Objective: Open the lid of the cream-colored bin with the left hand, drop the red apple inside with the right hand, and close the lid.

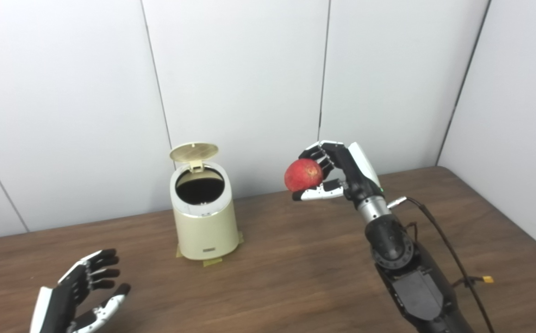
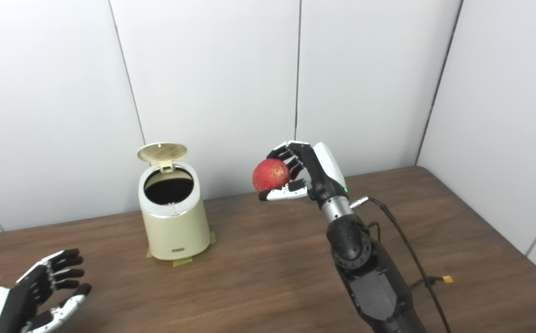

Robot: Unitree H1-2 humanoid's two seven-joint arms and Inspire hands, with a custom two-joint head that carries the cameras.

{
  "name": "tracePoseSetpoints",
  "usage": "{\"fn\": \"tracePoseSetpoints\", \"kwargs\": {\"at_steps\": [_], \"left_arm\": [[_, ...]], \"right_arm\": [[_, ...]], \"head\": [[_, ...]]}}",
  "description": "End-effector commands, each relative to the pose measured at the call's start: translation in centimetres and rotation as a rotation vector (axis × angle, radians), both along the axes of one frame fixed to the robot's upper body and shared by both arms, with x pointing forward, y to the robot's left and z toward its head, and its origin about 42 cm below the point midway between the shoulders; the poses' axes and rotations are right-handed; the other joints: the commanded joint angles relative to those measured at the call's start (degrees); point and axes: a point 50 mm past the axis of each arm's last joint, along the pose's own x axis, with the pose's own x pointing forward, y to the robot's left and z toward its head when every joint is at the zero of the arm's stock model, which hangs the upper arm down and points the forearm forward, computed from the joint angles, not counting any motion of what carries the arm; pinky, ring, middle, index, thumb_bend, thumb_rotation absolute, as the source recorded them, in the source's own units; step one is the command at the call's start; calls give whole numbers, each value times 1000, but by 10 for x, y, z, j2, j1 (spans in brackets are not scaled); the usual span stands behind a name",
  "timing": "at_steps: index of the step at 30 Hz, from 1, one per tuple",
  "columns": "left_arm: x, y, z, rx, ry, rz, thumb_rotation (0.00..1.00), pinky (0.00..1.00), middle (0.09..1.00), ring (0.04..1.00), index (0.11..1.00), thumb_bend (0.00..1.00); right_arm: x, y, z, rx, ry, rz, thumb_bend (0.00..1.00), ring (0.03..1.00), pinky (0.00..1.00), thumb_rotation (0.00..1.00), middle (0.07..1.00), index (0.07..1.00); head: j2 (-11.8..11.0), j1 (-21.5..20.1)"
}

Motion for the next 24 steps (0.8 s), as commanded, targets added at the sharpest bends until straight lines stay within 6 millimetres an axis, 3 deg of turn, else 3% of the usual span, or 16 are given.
{"fn": "tracePoseSetpoints", "kwargs": {"at_steps": [1,6,12,13,16,24], "left_arm": [[5,-5,7,0,-54,-2,0,588,760,682,766,546],[7,-13,-6,-25,-29,-8,0,619,775,710,779,597],[8,-17,-11,-31,-31,-8,0,606,782,706,782,612],[8,-21,-12,-39,-25,-6,0,606,782,706,782,612],[8,-29,-16,-48,-18,-5,24,621,785,717,785,626],[11,-33,-17,-36,-24,-2,59,624,774,710,783,627]], "right_arm": [[11,9,35,4,-110,14,517,399,337,0,468,531],[21,23,35,47,-102,58,515,385,308,0,468,538],[24,34,36,50,-103,76,515,390,310,0,470,535],[26,41,38,47,-99,87,516,390,311,0,470,534],[32,58,44,52,-88,117,517,401,337,0,471,530],[47,79,48,46,-95,162,518,409,346,0,469,528]], "head": [[0,13],[-2,63],[-2,67],[-4,96],[-5,102],[-8,109]]}}
